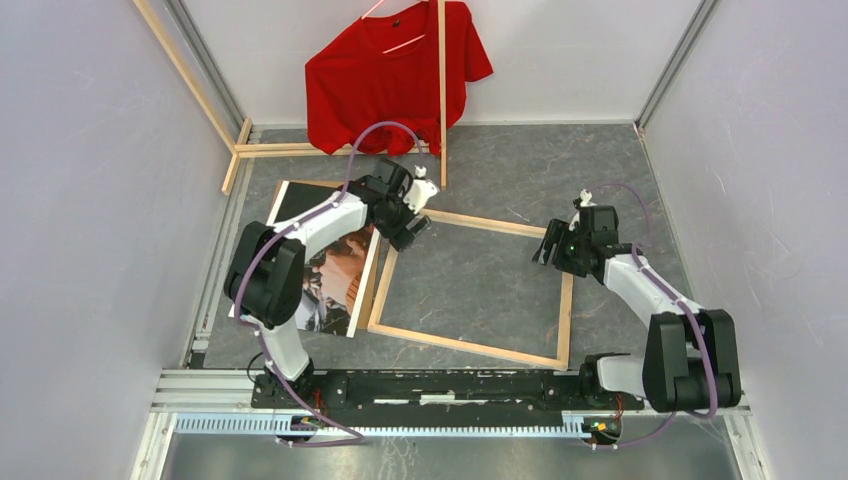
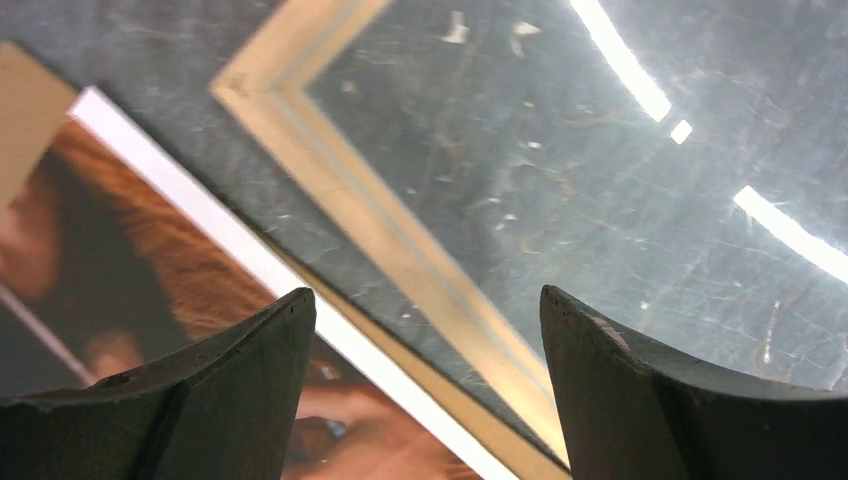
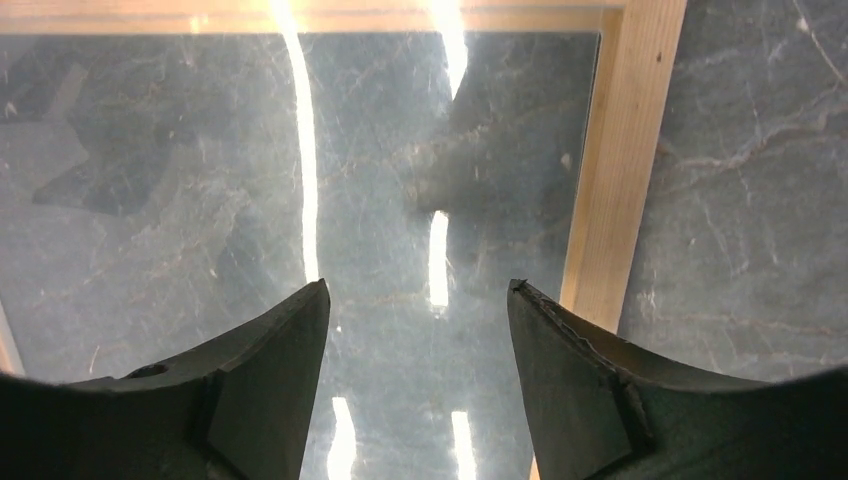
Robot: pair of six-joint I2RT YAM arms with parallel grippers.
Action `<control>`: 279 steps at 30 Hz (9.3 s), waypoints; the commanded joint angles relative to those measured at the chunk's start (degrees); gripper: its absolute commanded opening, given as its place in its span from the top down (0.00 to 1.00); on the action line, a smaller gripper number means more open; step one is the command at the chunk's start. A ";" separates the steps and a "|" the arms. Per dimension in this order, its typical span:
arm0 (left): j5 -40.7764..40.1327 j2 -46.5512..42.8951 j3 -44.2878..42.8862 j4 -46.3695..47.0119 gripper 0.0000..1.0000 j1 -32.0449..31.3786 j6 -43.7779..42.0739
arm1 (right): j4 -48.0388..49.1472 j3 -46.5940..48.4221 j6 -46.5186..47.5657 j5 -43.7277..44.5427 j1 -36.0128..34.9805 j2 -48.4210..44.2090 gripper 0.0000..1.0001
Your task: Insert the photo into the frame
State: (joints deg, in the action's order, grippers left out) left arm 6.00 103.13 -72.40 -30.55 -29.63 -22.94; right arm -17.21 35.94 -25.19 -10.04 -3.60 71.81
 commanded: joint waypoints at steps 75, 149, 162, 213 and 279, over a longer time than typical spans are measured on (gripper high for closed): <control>22.85 1.14 14.99 8.91 0.33 11.27 6.91 | 14.07 23.46 -11.47 1.12 -37.04 29.77 0.32; 30.42 2.16 6.83 1.01 0.36 12.14 10.18 | 0.09 -6.85 -2.17 13.10 -7.64 -9.58 0.20; 27.53 -2.22 5.13 -2.49 0.39 12.20 10.02 | 12.95 5.06 14.64 9.69 -44.53 1.76 0.31; 48.00 -8.10 6.84 -9.03 0.00 23.35 19.90 | 11.98 8.32 28.14 27.01 -70.76 -0.02 1.00; 20.71 -3.81 4.92 -5.14 0.00 10.67 -2.81 | 8.75 10.21 37.45 30.99 -36.43 13.92 0.66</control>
State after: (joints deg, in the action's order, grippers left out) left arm 30.98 95.88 -64.27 -38.87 -18.48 -22.31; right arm -7.51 41.47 8.95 15.94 -40.21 86.54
